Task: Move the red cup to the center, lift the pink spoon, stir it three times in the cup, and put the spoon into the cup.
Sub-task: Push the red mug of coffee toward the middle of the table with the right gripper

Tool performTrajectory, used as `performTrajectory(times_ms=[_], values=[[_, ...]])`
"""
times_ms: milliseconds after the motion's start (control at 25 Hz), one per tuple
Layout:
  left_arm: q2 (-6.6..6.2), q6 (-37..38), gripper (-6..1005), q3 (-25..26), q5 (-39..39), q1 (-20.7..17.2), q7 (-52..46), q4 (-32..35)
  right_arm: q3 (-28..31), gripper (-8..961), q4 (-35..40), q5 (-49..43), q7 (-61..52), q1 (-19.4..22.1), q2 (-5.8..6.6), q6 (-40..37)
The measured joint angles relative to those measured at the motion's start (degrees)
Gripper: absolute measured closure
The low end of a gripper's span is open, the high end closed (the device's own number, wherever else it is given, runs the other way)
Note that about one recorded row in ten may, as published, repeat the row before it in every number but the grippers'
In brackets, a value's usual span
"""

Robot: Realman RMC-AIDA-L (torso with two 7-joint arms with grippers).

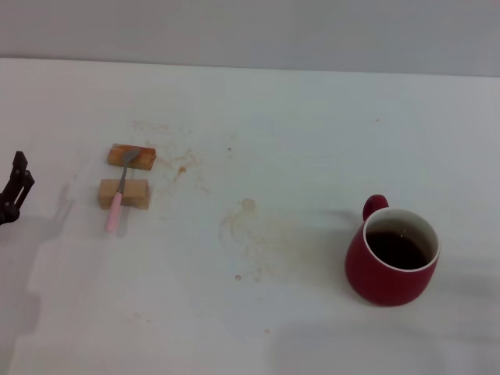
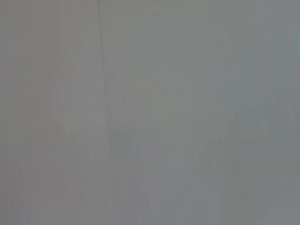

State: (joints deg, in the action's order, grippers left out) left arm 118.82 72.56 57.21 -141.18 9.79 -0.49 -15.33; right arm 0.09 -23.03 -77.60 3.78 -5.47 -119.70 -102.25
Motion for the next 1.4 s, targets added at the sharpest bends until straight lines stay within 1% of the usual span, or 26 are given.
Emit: performTrajectory(times_ms=[360,840,1160,1400], values=[[0.00,-0.05,135,0.00,-0.06,0.15,-0.02,-0.15,-0.15,953,-0.55,-0.36,0.00,0.04,0.00,0.77],[0.01,-0.05,136,0.00,0.17,0.39,-0.04,-0.19,-9.01,953,-5.68,-0.28,0.31,2.46,-0.07,3.07],[0.01,0.22,136,0.00,0.22,0.61,-0.04,-0.23,-9.88,953,-7.40,-0.54,0.62,2.97,-0.09,6.07],[0.01,0.25,136,0.02,0.20,0.70,-0.04,-0.31,-11.32,953,-8.34,-0.71,0.62,1.69,-0.09,7.94]])
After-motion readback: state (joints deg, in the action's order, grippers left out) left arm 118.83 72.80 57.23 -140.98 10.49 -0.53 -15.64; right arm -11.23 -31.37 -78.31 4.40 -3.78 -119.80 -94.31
